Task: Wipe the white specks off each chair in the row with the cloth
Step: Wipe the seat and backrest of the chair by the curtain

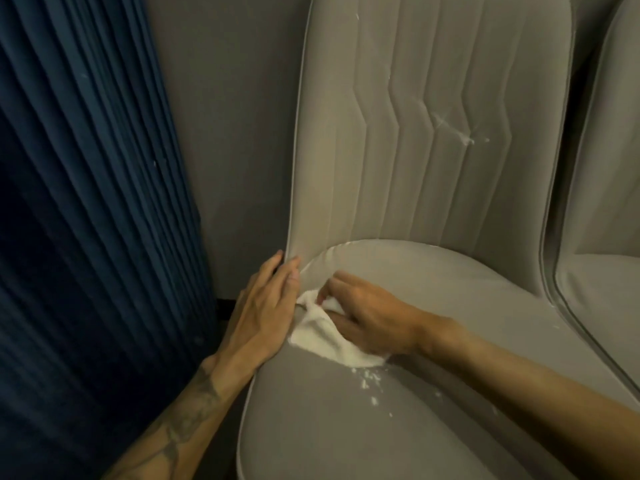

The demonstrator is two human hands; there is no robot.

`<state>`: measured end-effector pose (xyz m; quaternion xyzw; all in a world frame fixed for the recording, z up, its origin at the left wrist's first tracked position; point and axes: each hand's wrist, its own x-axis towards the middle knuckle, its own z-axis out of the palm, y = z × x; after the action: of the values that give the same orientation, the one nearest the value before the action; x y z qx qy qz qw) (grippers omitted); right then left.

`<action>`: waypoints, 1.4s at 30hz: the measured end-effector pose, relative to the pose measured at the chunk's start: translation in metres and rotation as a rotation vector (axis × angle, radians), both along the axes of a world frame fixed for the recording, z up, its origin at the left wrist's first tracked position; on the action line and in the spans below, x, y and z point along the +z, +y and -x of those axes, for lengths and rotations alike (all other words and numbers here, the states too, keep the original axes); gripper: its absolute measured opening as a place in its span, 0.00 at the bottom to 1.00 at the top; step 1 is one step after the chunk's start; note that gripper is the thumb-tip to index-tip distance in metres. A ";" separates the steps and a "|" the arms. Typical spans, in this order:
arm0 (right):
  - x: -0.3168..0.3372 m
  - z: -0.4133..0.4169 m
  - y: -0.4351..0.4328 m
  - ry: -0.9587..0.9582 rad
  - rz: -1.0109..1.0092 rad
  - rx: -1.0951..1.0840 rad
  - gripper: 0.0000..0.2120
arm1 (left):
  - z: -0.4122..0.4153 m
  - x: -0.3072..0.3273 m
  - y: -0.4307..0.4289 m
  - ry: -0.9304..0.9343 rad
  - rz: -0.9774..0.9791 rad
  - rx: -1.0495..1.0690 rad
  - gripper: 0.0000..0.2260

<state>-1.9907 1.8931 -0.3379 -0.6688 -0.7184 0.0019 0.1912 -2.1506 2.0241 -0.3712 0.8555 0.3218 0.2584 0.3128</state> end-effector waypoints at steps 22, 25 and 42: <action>-0.006 -0.046 -0.032 0.018 -0.055 -0.405 0.12 | 0.000 0.001 0.000 0.053 -0.056 -0.004 0.22; -0.008 -0.014 -0.056 0.025 -0.093 -0.183 0.12 | 0.000 0.000 0.001 0.057 -0.054 -0.012 0.22; 0.003 -0.109 -0.112 0.005 0.000 -0.401 0.13 | 0.001 -0.002 0.002 0.051 -0.040 -0.034 0.23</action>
<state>-1.8819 1.7812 -0.3353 -0.7984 -0.5705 -0.0348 0.1894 -2.1513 2.0265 -0.3736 0.8733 0.3099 0.2375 0.2916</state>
